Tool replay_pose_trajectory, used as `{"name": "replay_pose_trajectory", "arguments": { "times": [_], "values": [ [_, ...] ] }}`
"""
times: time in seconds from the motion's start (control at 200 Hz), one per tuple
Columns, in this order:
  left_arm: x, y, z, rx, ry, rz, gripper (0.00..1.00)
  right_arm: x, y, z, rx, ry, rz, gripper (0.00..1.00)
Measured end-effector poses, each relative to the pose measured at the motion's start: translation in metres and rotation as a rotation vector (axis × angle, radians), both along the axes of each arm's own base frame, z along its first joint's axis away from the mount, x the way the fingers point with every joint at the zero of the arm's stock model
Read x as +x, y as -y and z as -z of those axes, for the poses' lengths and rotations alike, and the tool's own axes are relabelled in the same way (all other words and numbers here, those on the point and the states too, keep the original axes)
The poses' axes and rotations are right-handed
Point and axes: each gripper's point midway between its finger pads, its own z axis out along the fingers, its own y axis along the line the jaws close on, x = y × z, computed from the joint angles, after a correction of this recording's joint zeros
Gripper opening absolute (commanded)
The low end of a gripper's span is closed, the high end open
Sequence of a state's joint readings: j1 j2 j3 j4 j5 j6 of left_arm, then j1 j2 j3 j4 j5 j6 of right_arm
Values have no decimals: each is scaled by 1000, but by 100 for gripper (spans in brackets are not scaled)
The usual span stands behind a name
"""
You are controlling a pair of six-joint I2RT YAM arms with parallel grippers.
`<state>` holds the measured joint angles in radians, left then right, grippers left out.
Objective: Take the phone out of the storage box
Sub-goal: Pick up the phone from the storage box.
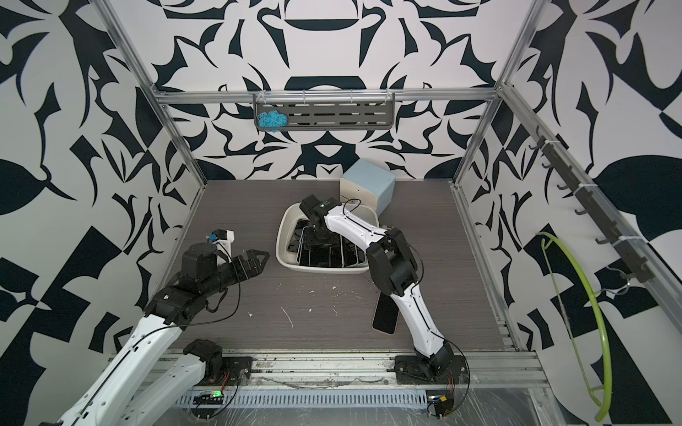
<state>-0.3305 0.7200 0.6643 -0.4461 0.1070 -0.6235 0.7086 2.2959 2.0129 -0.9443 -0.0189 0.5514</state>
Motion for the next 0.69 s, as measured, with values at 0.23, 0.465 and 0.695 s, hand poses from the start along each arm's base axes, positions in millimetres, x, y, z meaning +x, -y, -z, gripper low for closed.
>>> {"name": "replay_pose_trajectory", "arguments": {
  "times": [0.23,0.465,0.695],
  "values": [
    [-5,-5,-17,-16,74,-12,100,1,8,-2,-47,12,7,64],
    [-9,2,-4,-30,64,26,100,4,9,-6,-60,33,11,62],
    [-11,17,1,-72,89,110,100,7,12,-17,-63,62,17,61]
  ]
}}
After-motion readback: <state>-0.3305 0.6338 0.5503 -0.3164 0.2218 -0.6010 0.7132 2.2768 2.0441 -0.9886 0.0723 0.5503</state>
